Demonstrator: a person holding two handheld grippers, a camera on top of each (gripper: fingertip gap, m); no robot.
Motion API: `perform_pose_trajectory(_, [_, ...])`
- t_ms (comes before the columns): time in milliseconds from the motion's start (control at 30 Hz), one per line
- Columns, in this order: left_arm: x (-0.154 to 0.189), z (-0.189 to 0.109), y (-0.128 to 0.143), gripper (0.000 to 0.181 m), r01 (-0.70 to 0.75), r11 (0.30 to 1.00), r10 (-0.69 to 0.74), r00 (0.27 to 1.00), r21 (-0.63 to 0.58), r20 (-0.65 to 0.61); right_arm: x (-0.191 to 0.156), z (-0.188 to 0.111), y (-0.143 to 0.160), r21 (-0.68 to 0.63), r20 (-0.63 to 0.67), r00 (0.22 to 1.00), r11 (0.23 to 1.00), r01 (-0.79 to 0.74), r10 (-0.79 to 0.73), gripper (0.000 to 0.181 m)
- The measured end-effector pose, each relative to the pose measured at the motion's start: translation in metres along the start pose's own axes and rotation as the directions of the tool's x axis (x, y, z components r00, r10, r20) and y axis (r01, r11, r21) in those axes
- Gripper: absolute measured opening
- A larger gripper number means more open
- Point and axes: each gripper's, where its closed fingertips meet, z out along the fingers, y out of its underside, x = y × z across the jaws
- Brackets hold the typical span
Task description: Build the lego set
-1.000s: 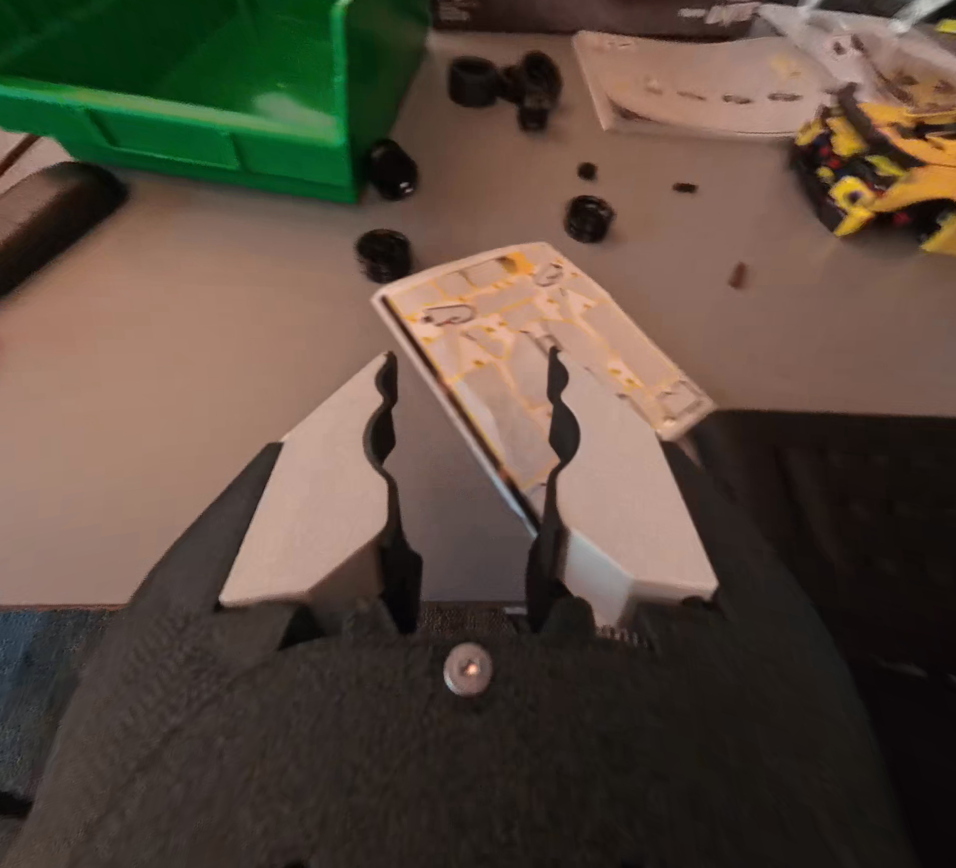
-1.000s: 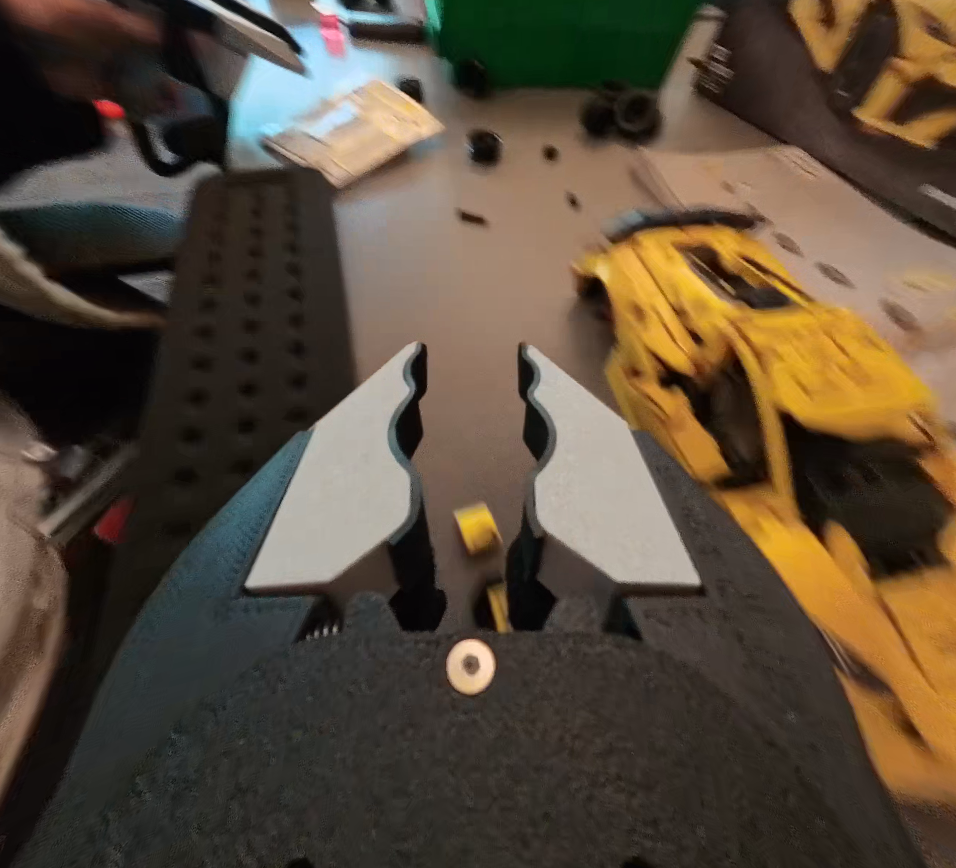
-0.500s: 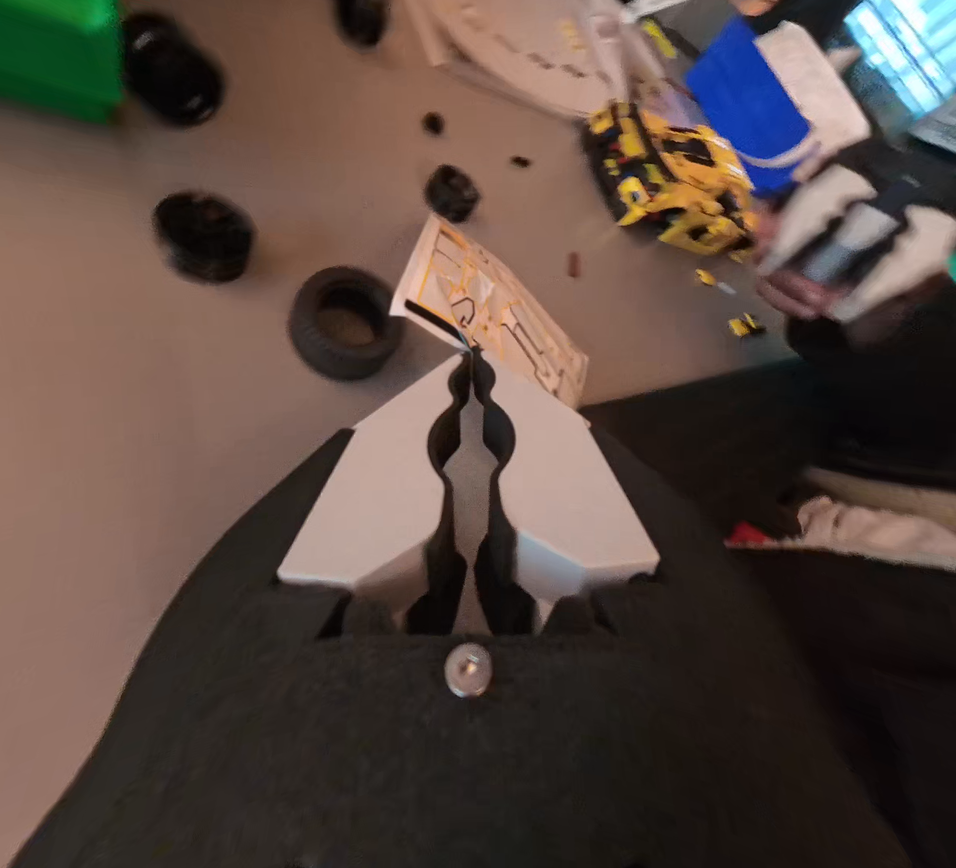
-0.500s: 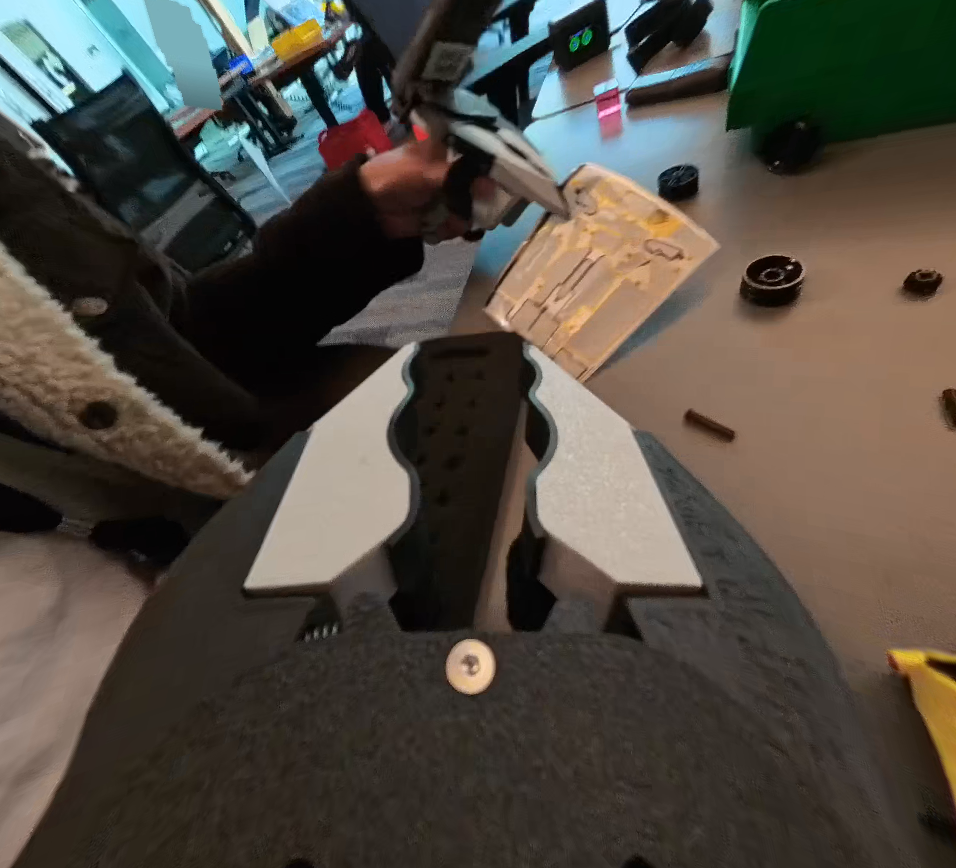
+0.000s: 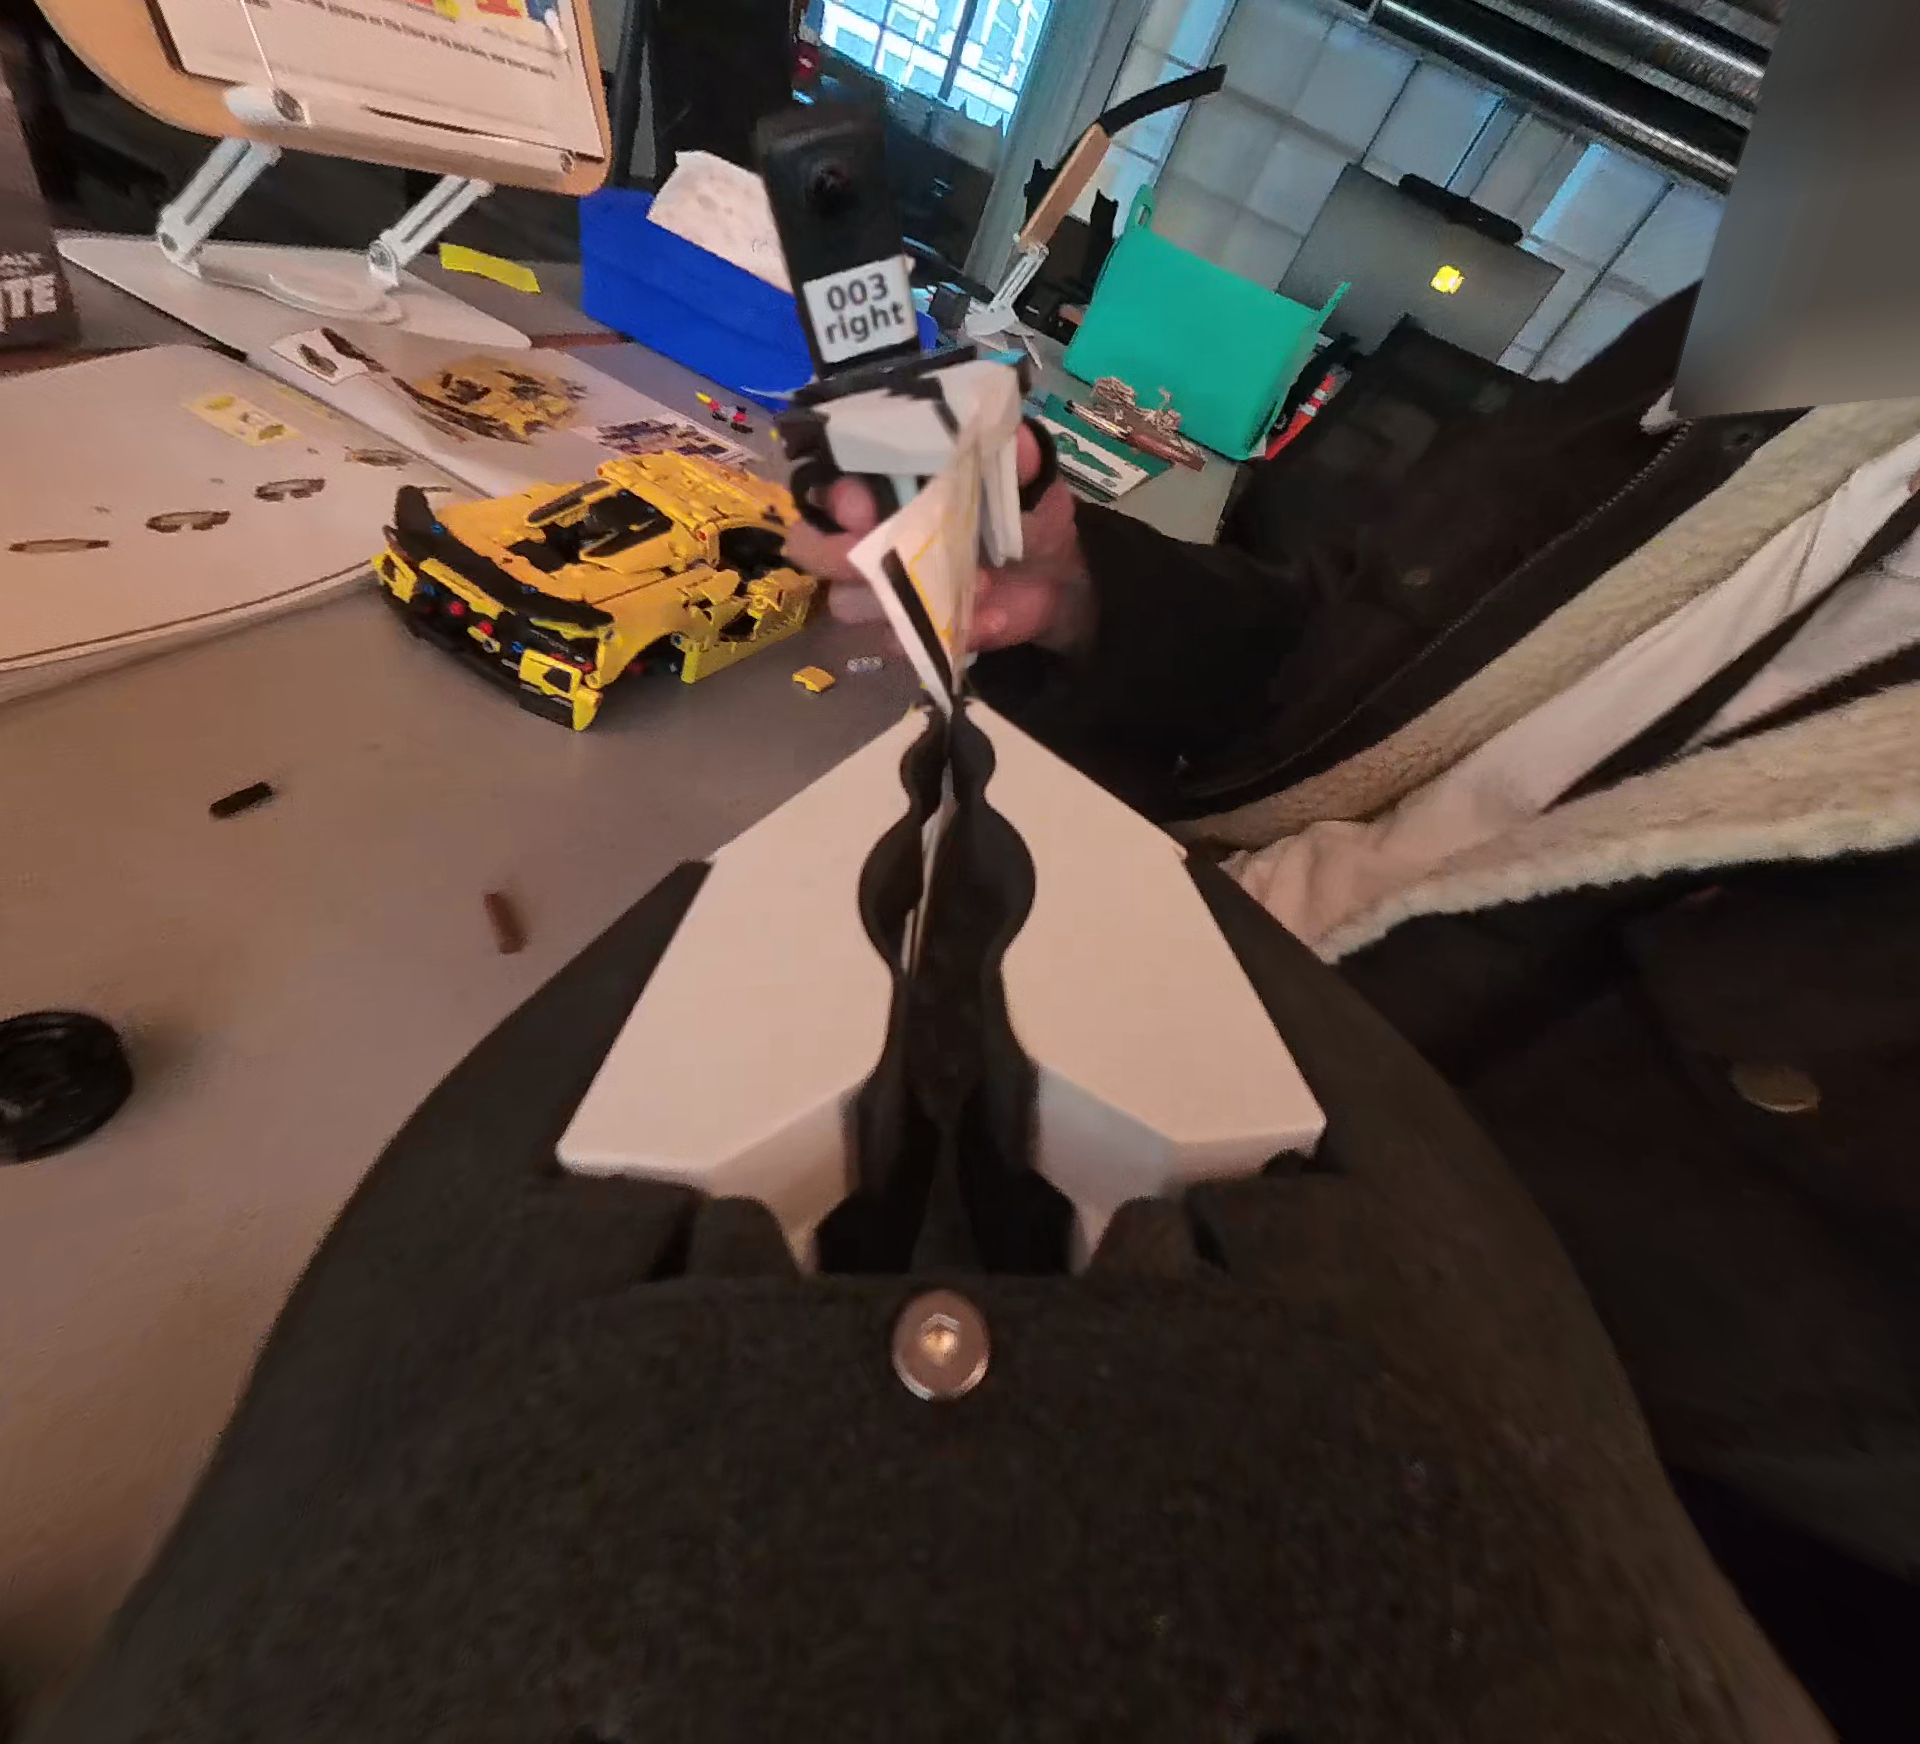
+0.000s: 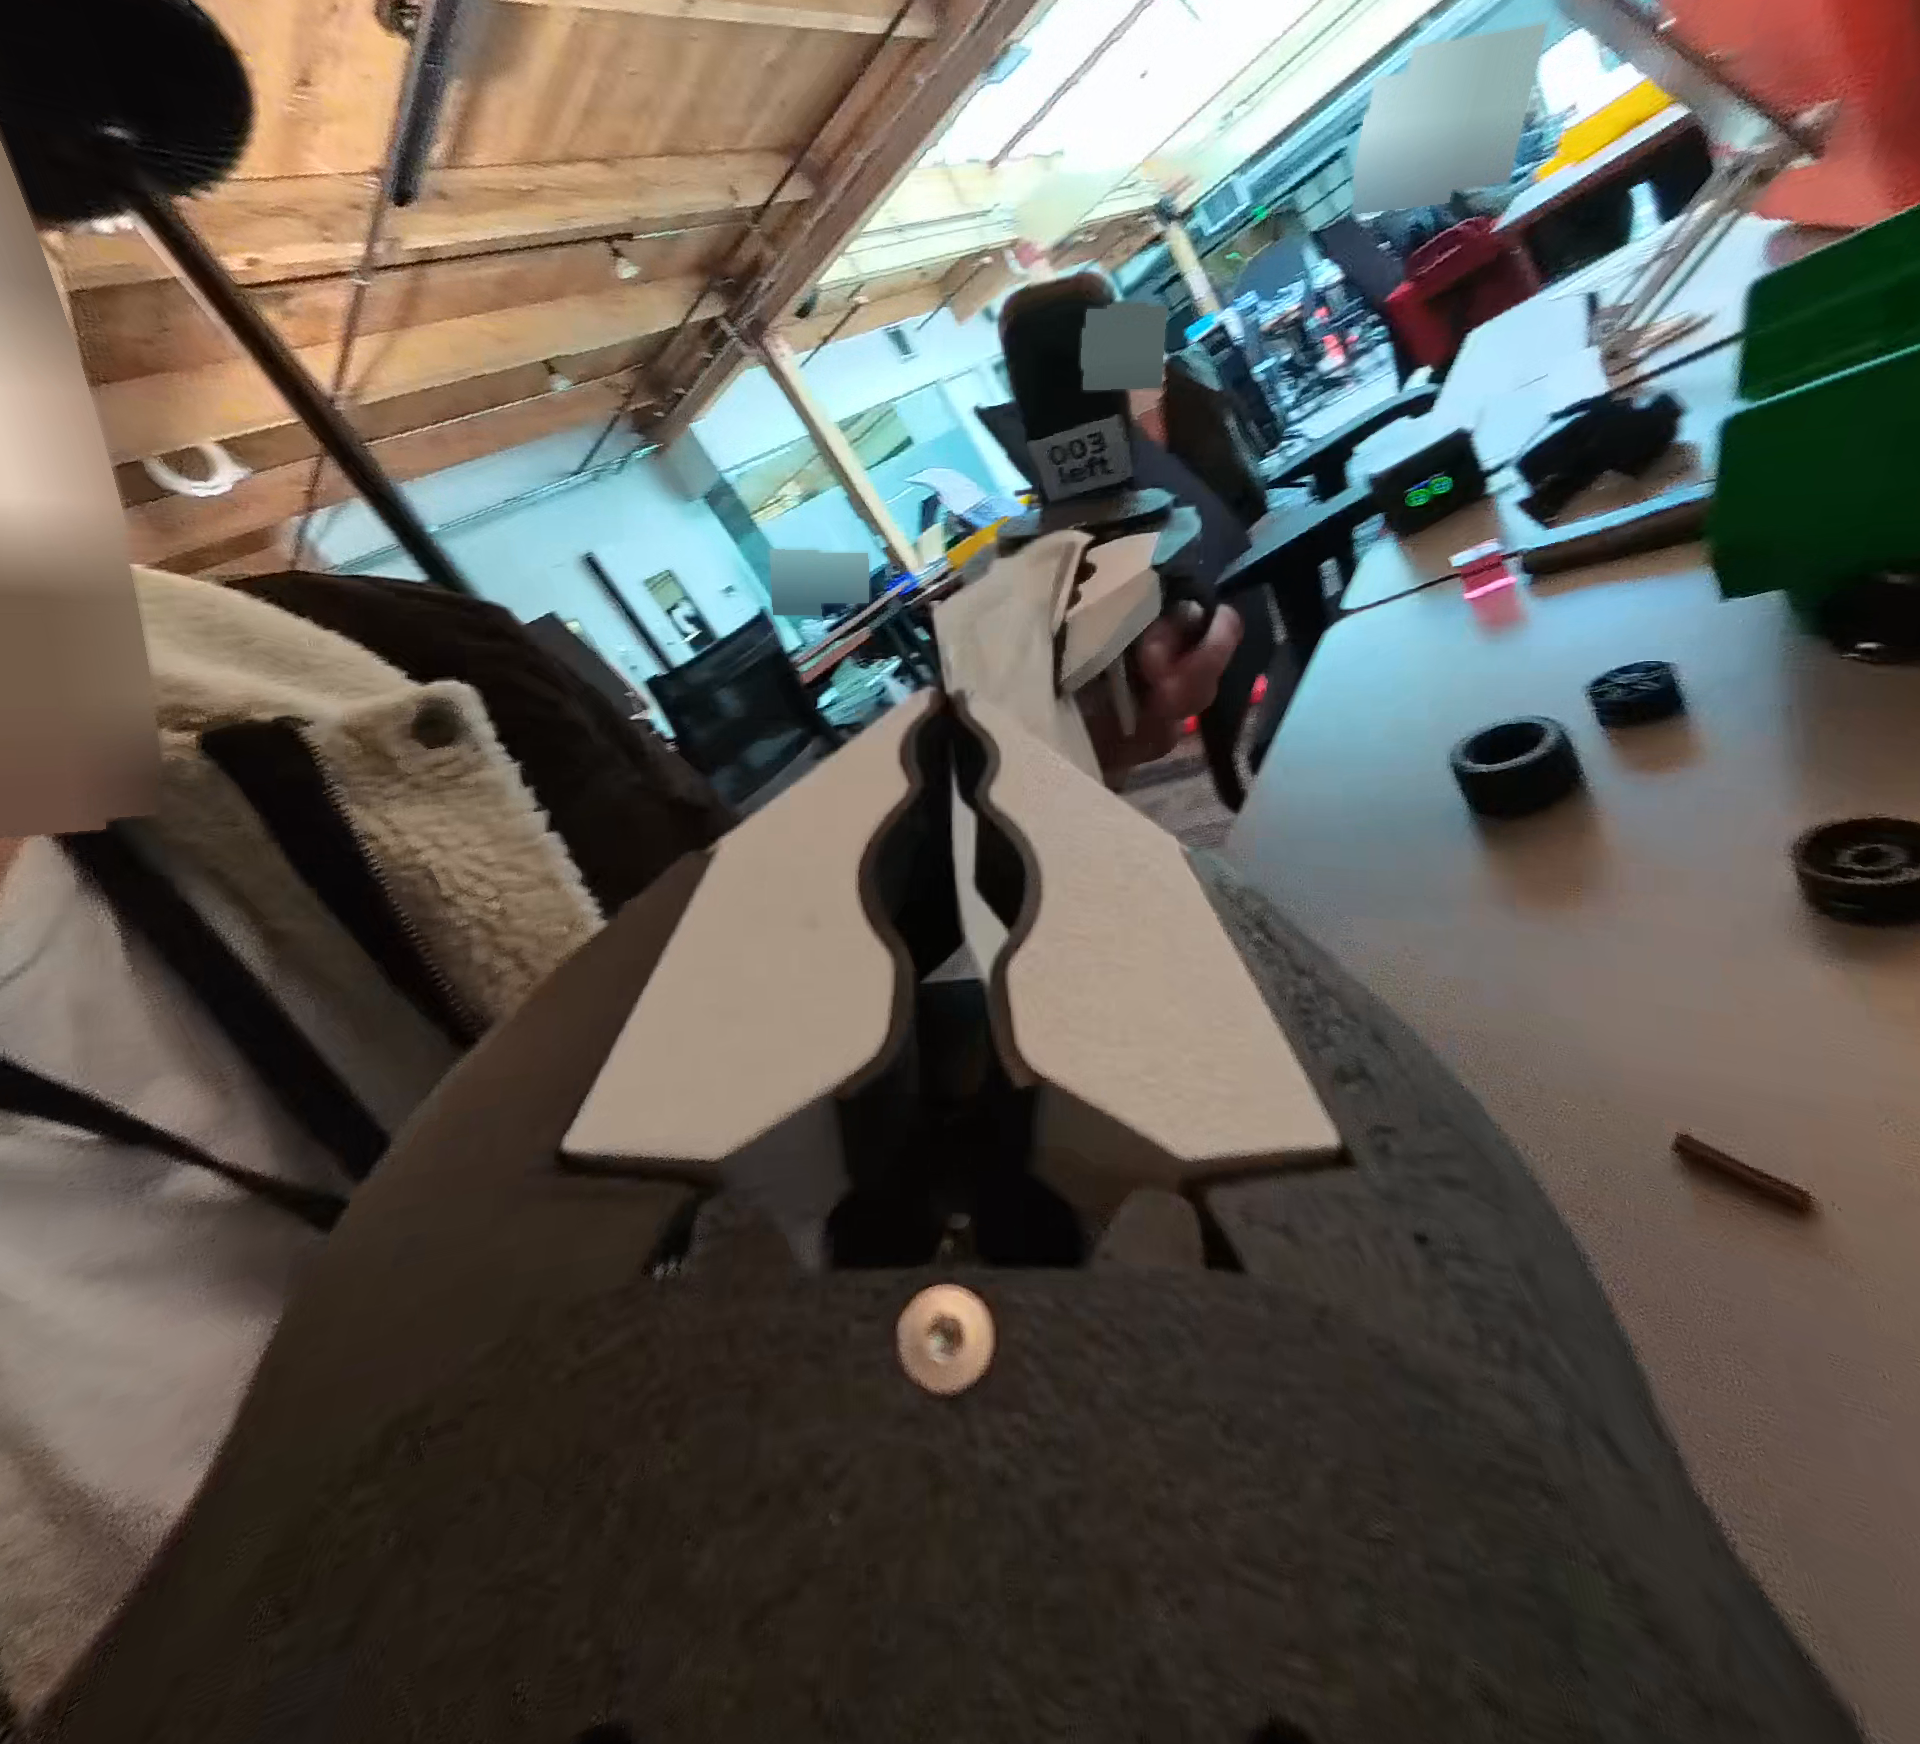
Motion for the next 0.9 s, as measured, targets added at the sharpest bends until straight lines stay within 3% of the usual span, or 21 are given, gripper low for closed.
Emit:
perform_pose_trajectory(33, [-0.003,0.006,-0.005,0.002,-0.002,0.999,0.002,1.0,0.033,0.007,0.002,-0.004,-0.002,0.012,-0.032,0.999,1.0,0.008,-0.007,0.0])
perform_pose_trajectory(100, [-0.008,0.018,-0.021,0.044,0.009,0.991,-0.012,1.0,0.136,0.026,0.0,-0.014,-0.006,0.038,-0.043,0.999,0.999,-0.015,0.016,0.0])
perform_pose_trajectory(233, [-0.01,0.055,-0.029,0.061,-0.026,0.983,0.019,0.999,0.179,0.042,0.002,-0.03,-0.013,0.133,-0.051,0.994,0.987,-0.092,0.099,0.0])
perform_pose_trajectory(300, [-0.005,0.07,-0.032,0.057,-0.028,0.981,0.026,1.0,0.192,0.017,0.006,-0.033,-0.009,0.13,-0.059,0.992,0.986,-0.102,0.111,0.0])
perform_pose_trajectory(367, [-0.005,0.078,-0.031,0.013,-0.025,0.982,0.024,1.0,0.188,0.012,0.008,-0.035,-0.011,0.155,-0.062,0.991,0.982,-0.106,0.116,0.0])
perform_pose_trajectory(400, [-0.007,0.081,-0.031,0.006,-0.023,0.981,0.021,1.0,0.191,0.013,0.009,-0.036,-0.011,0.155,-0.071,0.991,0.983,-0.101,0.113,0.0])
perform_pose_trajectory(800, [-0.015,0.084,-0.023,0.0,0.013,0.983,-0.02,0.999,0.183,0.039,0.023,-0.042,-0.009,0.093,-0.229,0.973,0.995,0.04,-0.018,0.0])
perform_pose_trajectory(867, [-0.018,0.081,-0.027,0.0,0.023,0.979,-0.034,0.998,0.205,0.054,0.03,-0.05,-0.018,0.068,-0.364,0.922,0.983,0.17,-0.134,0.018])
perform_pose_trajectory(900, [-0.02,0.078,-0.029,0.0,0.032,0.975,-0.048,0.997,0.22,0.066,0.032,-0.056,-0.024,0.004,-0.462,0.846,0.953,0.302,-0.266,0.028])
